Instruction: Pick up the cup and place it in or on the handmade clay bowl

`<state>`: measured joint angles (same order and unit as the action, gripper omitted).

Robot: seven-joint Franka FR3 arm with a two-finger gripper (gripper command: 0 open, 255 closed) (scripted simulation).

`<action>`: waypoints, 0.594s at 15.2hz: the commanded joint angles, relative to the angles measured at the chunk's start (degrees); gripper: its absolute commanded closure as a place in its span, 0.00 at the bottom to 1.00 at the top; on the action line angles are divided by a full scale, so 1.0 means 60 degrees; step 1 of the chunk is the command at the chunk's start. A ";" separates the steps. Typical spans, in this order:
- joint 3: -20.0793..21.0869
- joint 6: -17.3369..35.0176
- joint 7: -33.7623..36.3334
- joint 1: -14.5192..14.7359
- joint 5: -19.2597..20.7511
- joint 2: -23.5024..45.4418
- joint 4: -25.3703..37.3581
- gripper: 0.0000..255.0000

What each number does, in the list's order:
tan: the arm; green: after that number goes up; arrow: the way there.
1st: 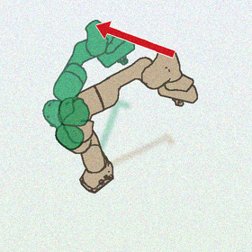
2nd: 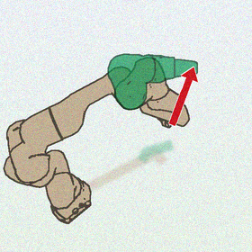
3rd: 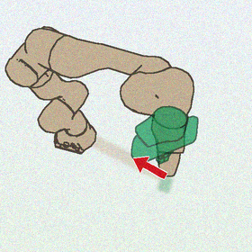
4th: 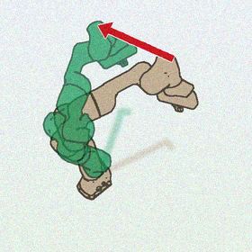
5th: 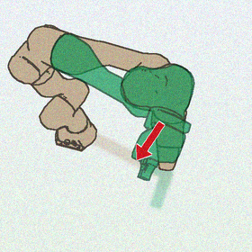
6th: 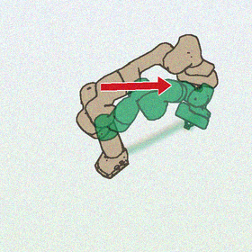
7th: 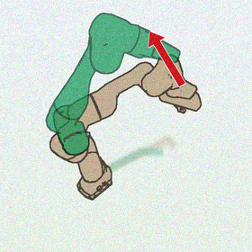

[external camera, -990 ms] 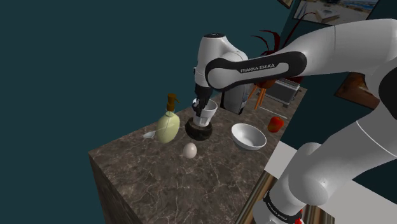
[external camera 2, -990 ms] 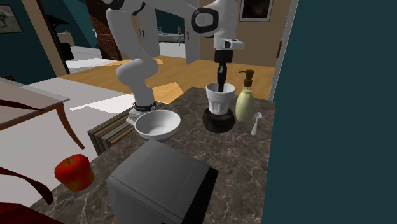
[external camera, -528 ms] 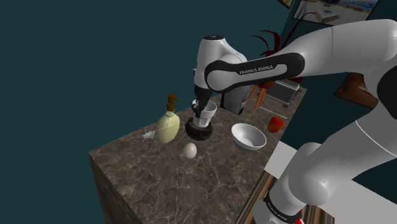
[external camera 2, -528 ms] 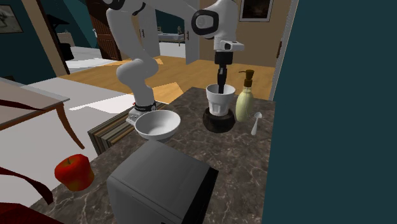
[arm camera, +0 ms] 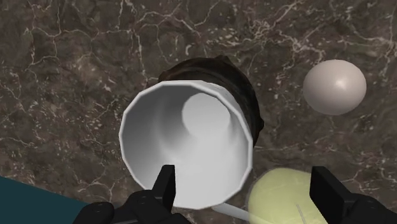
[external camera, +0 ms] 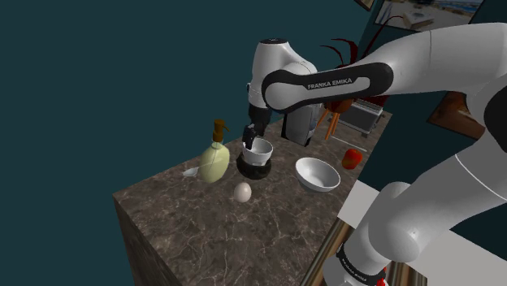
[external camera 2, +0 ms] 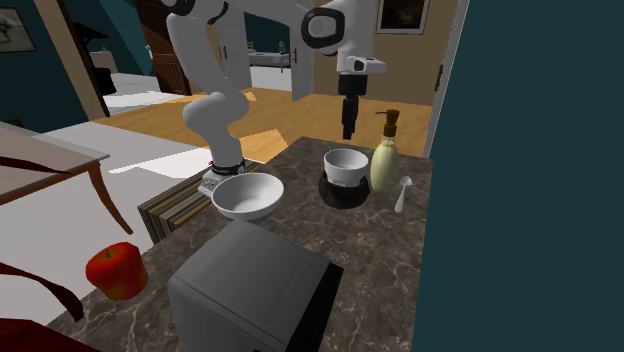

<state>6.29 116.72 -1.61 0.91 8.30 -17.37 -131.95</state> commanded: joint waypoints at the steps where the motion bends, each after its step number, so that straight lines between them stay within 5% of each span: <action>1: 0.0043 -0.0598 -0.0025 0.0049 -0.0075 -0.0206 0.0380 0.00; 9: 0.0060 -0.0855 -0.0038 0.0064 -0.0100 -0.0262 0.0581 0.00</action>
<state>6.65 111.61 -1.83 1.30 7.70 -18.93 -128.47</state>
